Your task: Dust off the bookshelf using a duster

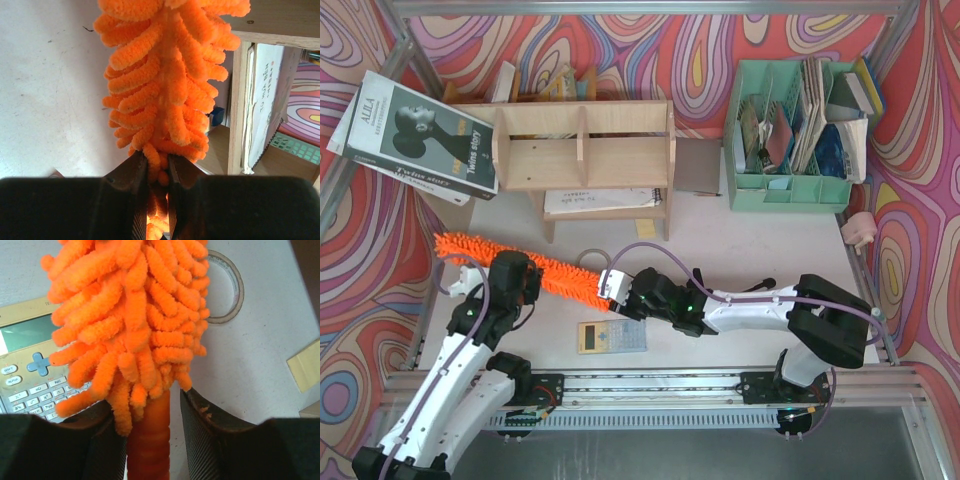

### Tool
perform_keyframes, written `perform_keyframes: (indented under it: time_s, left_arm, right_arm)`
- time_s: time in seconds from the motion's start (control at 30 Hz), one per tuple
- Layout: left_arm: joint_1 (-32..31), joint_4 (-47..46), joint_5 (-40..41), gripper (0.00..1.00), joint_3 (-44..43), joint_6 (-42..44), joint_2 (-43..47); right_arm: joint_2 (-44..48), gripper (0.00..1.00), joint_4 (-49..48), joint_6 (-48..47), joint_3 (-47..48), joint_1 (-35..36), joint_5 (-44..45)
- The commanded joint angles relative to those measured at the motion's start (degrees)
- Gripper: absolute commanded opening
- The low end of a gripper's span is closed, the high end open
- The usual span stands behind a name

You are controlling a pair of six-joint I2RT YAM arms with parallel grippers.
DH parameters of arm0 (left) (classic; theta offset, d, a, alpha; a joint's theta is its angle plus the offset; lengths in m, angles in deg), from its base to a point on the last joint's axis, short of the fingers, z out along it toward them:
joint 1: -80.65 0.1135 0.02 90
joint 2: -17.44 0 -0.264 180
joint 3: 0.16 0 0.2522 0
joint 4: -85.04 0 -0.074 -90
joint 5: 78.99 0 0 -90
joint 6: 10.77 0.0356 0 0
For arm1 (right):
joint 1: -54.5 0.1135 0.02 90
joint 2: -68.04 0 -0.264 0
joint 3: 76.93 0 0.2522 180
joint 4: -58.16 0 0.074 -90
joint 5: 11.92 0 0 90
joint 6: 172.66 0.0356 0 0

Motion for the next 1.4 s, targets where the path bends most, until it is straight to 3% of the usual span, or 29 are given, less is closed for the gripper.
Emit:
perform_keyframes:
  time_s: [0.0, 0.17, 0.5, 0.67, 0.8, 0.87, 0.93, 1.03, 1.13, 1.23, 1.37]
  left_arm:
    - [0.4, 0.0, -0.3, 0.00, -2.1, -1.2, 1.6]
    - [0.5, 2.6, 1.0, 0.06, -2.2, -0.7, 3.0]
    - [0.4, 10.3, 3.3, 0.57, -1.8, -0.1, 5.9]
    - [0.4, 13.1, 2.8, 0.81, -2.4, 0.3, 6.6]
    - [0.4, 10.8, 0.6, 0.88, -1.0, 1.1, 5.7]
    - [0.4, 8.9, -0.8, 0.87, -0.2, 1.2, 5.1]
    - [0.4, 7.8, -1.5, 0.79, 0.1, 1.2, 4.3]
    - [0.4, 7.9, -1.2, 0.48, -0.6, 1.7, 4.2]
    - [0.4, 8.3, 0.0, 0.27, -1.5, 1.6, 5.1]
    - [0.5, 8.7, 1.1, 0.11, -1.6, 0.8, 6.8]
    - [0.4, 8.4, 1.4, 0.01, -1.4, -0.1, 8.0]
  right_arm:
    - [0.1, 0.41, 0.8, 0.8, 0.6, -0.2, -0.2]
    - [1.1, 0.27, 1.7, 0.9, 0.9, -0.2, -1.1]
    - [4.9, 0.00, 3.1, 1.3, 2.3, 0.6, -3.9]
    - [5.0, 0.00, 3.6, 1.3, 3.8, 1.7, -4.5]
    - [4.1, 0.00, 3.4, 1.3, 5.2, 3.2, -5.1]
    - [3.7, 0.00, 2.9, 1.7, 5.7, 3.7, -5.3]
    - [3.0, 0.00, 2.4, 2.4, 6.4, 4.0, -5.4]
    - [1.8, 0.00, 1.8, 3.1, 7.1, 4.0, -4.4]
    - [1.3, 0.04, -0.7, 3.4, 5.2, 4.0, -3.2]
    - [0.8, 0.16, -0.9, 3.2, 4.8, 4.0, -3.0]
    - [0.4, 0.39, 0.0, 2.9, 4.7, 4.0, -3.4]
